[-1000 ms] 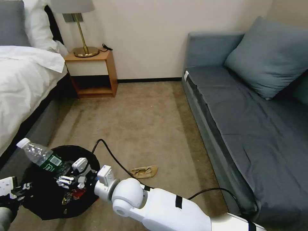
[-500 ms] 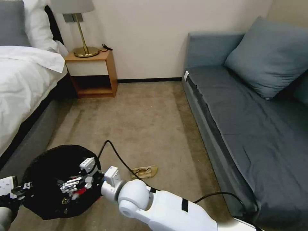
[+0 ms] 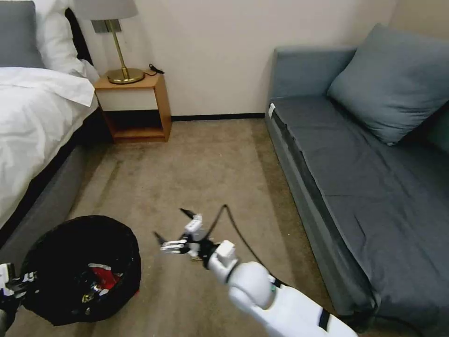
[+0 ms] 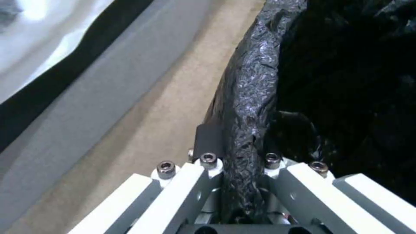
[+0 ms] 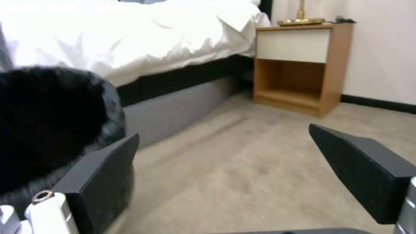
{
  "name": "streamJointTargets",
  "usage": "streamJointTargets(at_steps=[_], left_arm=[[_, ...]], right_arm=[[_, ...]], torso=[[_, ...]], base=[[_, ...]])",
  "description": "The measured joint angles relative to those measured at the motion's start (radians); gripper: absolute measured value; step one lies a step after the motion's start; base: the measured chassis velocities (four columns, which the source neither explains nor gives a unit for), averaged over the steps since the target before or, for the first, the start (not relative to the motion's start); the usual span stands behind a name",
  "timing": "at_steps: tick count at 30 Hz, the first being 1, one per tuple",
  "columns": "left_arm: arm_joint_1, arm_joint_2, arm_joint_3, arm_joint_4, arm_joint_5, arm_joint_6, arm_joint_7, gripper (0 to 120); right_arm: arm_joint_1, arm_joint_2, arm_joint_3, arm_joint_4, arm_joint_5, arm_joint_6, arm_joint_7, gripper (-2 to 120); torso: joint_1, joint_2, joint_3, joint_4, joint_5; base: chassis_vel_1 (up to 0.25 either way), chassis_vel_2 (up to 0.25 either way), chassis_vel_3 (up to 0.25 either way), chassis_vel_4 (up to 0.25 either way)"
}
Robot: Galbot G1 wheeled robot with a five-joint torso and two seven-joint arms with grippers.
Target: Pick up the trash bin, then pick up the garbage on the floor and place it into the trash bin.
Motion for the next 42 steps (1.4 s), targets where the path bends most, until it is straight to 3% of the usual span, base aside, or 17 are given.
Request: streamJointTargets(at_steps=[17,27,33,42], left_arm=[[-0.002,-0.001,-0.018,0.013,-0.001,-0.003,0.002,4],[-0.001,0.006,-0.026,0.016,-0.005,-0.005,0.004,4],[-0.004,0.012,-0.026,0.022,-0.006,-0.005,0.004,4],[-0.003,0.009,-0.031,0.025,-0.005,-0.005,0.005,4]], right_arm=[[-0.108,-0.039,0.046,-0.11,-0.097,0.015,-0.059,100],[-0.061,-0.077,0.027,-0.195,-0.065,-0.056,-0.109,100],[0.014,-0.108,-0.031,-0.272,-0.019,-0.148,-0.208,100],[0.097,-0.058,-0.096,-0.451,-0.075,-0.15,-0.26,100]], torso=[[0.0,0.0,0.0,0.0001,-0.0001],[0.0,0.0,0.0,-0.0001,-0.0002],[0.0,0.0,0.0,0.0,-0.0004],[0.0,0.0,0.0,0.0001,-0.0003]], base=[[-0.032,0.043,0.034,-0.034],[-0.146,0.132,0.142,-0.153],[-0.072,0.093,0.099,-0.08],[0.0,0.0,0.0,0.0]])
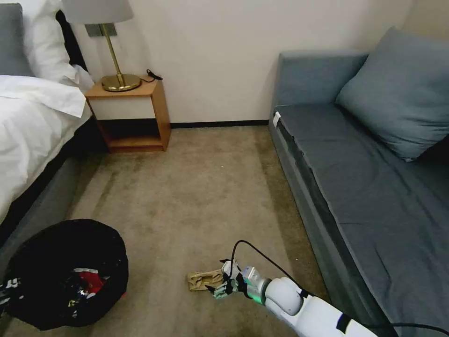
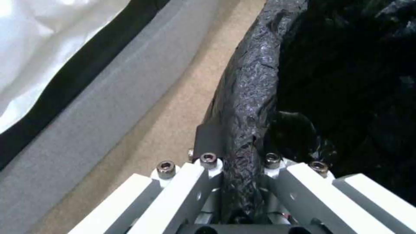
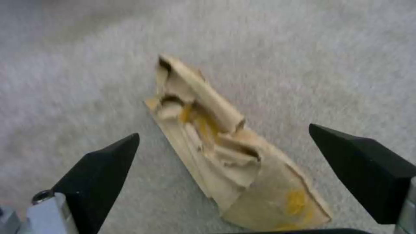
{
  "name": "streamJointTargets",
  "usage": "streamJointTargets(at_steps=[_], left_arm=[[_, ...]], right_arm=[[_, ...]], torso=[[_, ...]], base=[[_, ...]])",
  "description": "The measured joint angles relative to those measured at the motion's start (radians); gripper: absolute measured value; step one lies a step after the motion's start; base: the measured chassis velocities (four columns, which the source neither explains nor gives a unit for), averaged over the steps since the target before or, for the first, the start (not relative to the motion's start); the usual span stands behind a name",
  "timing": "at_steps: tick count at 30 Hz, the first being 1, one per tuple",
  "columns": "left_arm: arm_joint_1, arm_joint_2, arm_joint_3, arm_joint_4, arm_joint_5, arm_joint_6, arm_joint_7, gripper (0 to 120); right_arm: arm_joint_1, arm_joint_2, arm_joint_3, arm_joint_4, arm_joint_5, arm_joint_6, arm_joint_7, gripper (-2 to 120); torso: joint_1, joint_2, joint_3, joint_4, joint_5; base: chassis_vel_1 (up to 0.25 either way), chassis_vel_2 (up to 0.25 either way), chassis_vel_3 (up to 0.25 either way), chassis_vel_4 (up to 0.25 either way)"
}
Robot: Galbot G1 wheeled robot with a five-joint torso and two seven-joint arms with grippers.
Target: Pick up the trash bin, then pick up the garbage on the floor and place it into the trash bin.
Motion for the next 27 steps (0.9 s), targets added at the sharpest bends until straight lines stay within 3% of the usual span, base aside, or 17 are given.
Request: streamJointTargets(at_steps=[6,19,25,27], left_arm=[[-0.01,-0.008,0.004,-0.009,0.0,0.003,0.0,4],[-0.01,-0.015,0.002,-0.008,-0.004,0.003,0.0,4],[-0.014,-0.015,0.006,-0.006,-0.004,0.003,0.0,4],[-0.016,-0.016,0.009,-0.006,-0.004,0.002,-0.001,4]], right_arm=[[0.059,0.048,-0.04,-0.133,-0.06,0.027,-0.012,99],[0.089,0.085,-0.06,-0.21,-0.068,0.038,-0.032,51],[0.088,0.086,-0.056,-0.216,-0.08,0.048,-0.027,34],[0.083,0.086,-0.054,-0.211,-0.084,0.049,-0.022,23]], torso=[[0.0,0.0,0.0,-0.0001,0.0],[0.0,0.0,0.0,0.0,0.0],[0.0,0.0,0.0,0.0,0.0],[0.0,0.0,0.0,-0.0001,0.0]], base=[[0.0,0.0,0.0,0.0],[0.0,0.0,0.0,0.0],[0.0,0.0,0.0,0.0],[0.0,0.0,0.0,0.0]])
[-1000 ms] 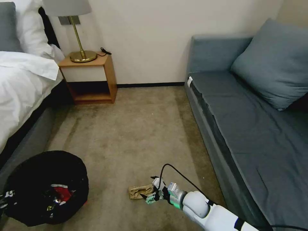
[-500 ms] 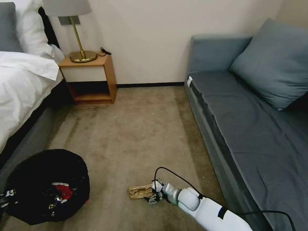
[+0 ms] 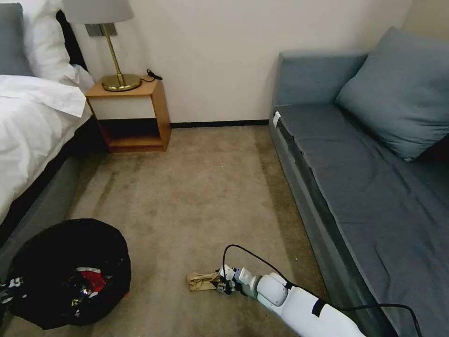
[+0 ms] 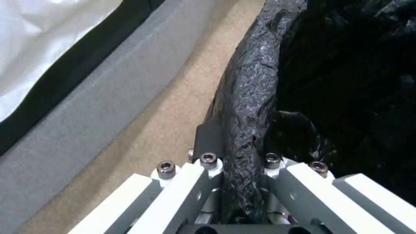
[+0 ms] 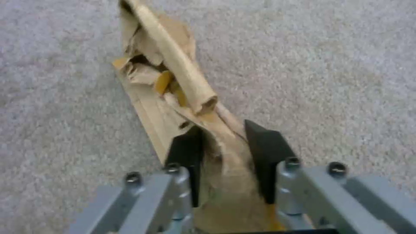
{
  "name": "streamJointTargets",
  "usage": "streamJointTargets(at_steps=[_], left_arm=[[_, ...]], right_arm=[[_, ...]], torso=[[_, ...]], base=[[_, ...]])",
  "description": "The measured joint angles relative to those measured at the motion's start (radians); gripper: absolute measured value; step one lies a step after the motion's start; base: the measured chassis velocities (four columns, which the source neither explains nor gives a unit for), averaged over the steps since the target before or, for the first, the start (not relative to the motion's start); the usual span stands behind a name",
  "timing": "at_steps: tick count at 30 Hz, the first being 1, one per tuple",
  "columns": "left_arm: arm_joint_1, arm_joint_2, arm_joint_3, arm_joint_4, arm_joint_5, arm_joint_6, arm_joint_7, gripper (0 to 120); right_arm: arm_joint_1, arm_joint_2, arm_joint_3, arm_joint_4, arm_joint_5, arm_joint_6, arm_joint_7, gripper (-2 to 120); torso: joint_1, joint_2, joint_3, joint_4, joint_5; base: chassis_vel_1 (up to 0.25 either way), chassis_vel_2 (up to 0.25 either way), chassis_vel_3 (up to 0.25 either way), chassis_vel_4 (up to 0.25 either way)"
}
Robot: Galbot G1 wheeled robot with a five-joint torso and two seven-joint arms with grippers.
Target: Pick up the trash bin, then pick up the garbage on the floor and place it into the trash bin.
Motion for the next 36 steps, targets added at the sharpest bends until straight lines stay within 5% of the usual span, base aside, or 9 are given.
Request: streamJointTargets(at_steps=[6,12,25,36], left_arm=[[-0.001,-0.002,0.005,-0.003,0.001,-0.001,0.0,4],[0.0,-0.002,0.004,-0.003,0.001,-0.002,0.0,4],[0.011,-0.009,0.017,-0.007,0.002,-0.007,0.0,4],[0.016,-0.017,0.027,-0.026,0.004,-0.007,0.0,4]], right_arm=[[-0.012,-0.001,0.018,0.008,0.0,0.006,0.013,1],[-0.035,-0.009,0.06,0.049,0.049,-0.003,0.032,0],[-0.11,-0.095,0.172,0.514,0.371,-0.089,0.153,0],[0.026,-0.004,0.0,0.72,0.507,-0.104,0.248,0]], torso=[[0.0,0.0,0.0,0.0,0.0],[0.0,0.0,0.0,0.0,0.0],[0.0,0.0,0.0,0.0,0.0001],[0.0,0.0,0.0,0.0001,-0.0002]], base=[[0.0,0.0,0.0,0.0],[0.0,0.0,0.0,0.0],[0.0,0.0,0.0,0.0],[0.0,0.0,0.0,0.0]])
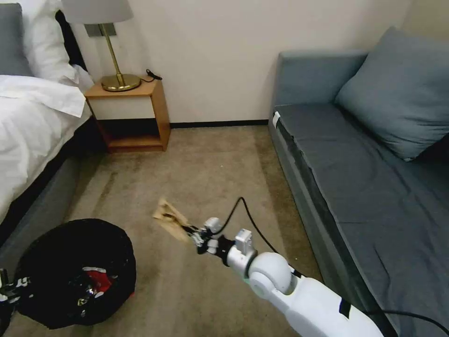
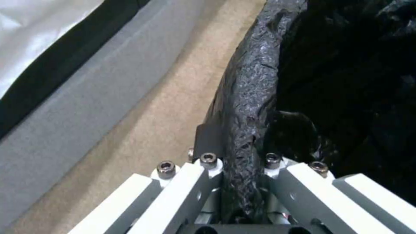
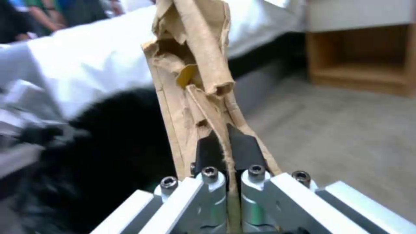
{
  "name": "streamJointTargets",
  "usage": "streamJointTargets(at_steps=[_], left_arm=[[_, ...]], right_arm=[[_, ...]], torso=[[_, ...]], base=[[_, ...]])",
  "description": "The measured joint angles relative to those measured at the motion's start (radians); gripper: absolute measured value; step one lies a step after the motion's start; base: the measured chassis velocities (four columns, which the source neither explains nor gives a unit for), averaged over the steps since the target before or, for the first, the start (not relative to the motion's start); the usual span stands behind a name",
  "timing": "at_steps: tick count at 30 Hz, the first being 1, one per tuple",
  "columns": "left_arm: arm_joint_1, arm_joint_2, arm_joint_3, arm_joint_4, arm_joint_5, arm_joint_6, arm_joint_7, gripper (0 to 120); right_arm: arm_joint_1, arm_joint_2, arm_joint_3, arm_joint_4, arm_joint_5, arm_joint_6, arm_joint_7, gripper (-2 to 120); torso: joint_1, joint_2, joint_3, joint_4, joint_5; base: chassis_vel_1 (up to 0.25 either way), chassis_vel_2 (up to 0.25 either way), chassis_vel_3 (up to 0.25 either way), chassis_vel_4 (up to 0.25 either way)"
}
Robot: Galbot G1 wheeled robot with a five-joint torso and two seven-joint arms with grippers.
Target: Pick up the trash bin, then pick up the garbage on the floor and place it into the trash bin.
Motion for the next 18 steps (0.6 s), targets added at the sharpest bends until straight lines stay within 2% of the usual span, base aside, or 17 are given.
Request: streamJointTargets(at_steps=[2,6,12,16,18], left_arm=[[0.0,0.0,0.001,0.0,0.0,0.0,0.0,4],[-0.003,-0.005,0.011,-0.021,0.003,0.007,-0.001,4],[-0.005,-0.004,0.018,-0.023,0.006,0.009,-0.002,4],[-0.003,-0.004,0.022,-0.024,0.011,0.009,-0.002,4],[-0.002,-0.004,0.021,-0.024,0.011,0.009,-0.002,4]], right_arm=[[0.003,0.004,-0.006,0.0,0.0,0.0,0.0,0],[0.047,0.101,-0.099,-0.07,-0.029,0.002,0.003,0],[0.071,0.17,-0.133,-0.118,-0.033,0.003,0.024,0],[0.107,0.269,-0.17,-0.188,-0.036,-0.002,0.056,0],[0.108,0.279,-0.174,-0.195,-0.038,-0.003,0.059,0]], torso=[[0.0,0.0,0.0,0.0,0.0],[0.0,0.0,0.0,0.0,-0.0001],[0.0,0.0,0.0,-0.0001,-0.0002],[0.0,0.0,0.0,0.0,-0.0001],[0.0,0.0,0.0,0.0,-0.0001]], base=[[0.0,0.0,0.0,0.0],[0.0,0.0,0.0,0.0],[0.0,0.0,0.0,0.0],[0.0,0.0,0.0,0.0],[0.0,0.0,0.0,0.0]])
